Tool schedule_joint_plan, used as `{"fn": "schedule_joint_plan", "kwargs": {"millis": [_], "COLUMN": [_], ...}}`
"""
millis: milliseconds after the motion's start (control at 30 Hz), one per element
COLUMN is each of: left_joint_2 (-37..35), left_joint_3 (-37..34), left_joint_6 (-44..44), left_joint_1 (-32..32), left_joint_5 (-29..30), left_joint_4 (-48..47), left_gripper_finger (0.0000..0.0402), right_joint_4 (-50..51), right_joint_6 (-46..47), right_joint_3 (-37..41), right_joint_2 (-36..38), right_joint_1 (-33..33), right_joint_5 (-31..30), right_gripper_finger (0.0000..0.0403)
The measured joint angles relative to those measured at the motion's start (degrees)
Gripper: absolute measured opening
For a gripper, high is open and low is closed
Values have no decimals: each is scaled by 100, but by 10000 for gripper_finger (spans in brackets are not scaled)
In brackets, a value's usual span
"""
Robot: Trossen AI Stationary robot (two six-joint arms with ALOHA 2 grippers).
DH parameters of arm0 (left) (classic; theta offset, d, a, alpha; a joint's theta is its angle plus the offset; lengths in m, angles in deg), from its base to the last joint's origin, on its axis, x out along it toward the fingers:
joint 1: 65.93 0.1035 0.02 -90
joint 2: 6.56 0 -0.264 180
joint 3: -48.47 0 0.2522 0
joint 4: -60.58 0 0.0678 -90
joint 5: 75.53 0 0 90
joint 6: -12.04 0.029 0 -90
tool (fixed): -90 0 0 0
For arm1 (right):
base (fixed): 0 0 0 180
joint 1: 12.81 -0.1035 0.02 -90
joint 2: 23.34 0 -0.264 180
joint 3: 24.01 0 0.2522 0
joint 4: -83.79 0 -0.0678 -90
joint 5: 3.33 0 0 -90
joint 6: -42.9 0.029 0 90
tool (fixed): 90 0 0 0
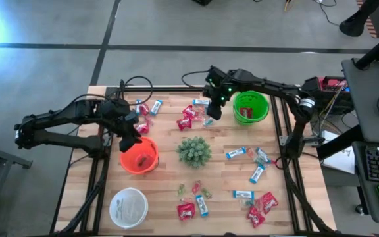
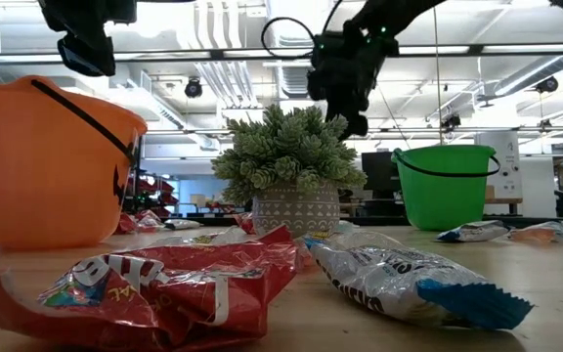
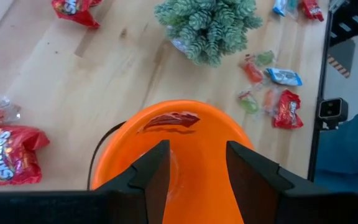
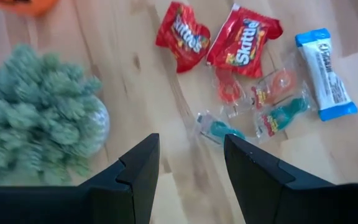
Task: Sort candy
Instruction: Put the blue gummy into the orange bucket
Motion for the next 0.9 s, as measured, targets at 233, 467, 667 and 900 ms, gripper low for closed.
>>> {"fn": "schedule_joint_plan", "kwargs": {"millis": [233, 467, 667, 900], "left_joint_2": [0, 0, 0, 0], "left_joint_3": [0, 0, 0, 0], "left_joint_6": [-187, -361, -404, -410], "left_joint_1": [0, 0, 0, 0], "left_joint_5": [33, 34, 35, 33], "left_joint_4": [0, 3, 11, 29], "left_gripper_finger": [139, 139, 139, 139], "right_joint_4": [14, 19, -15, -25], "right_joint_6": [-983, -1674, -2138, -2399], "right_joint_3": [2, 2, 2, 2], "right_joint_2": [-317, -598, -822, -1225], "right_joint_1": [0, -12, -26, -26], "right_joint_5": [-9, -7, -35, -402], "right_gripper_finger": [171, 171, 171, 171]}}
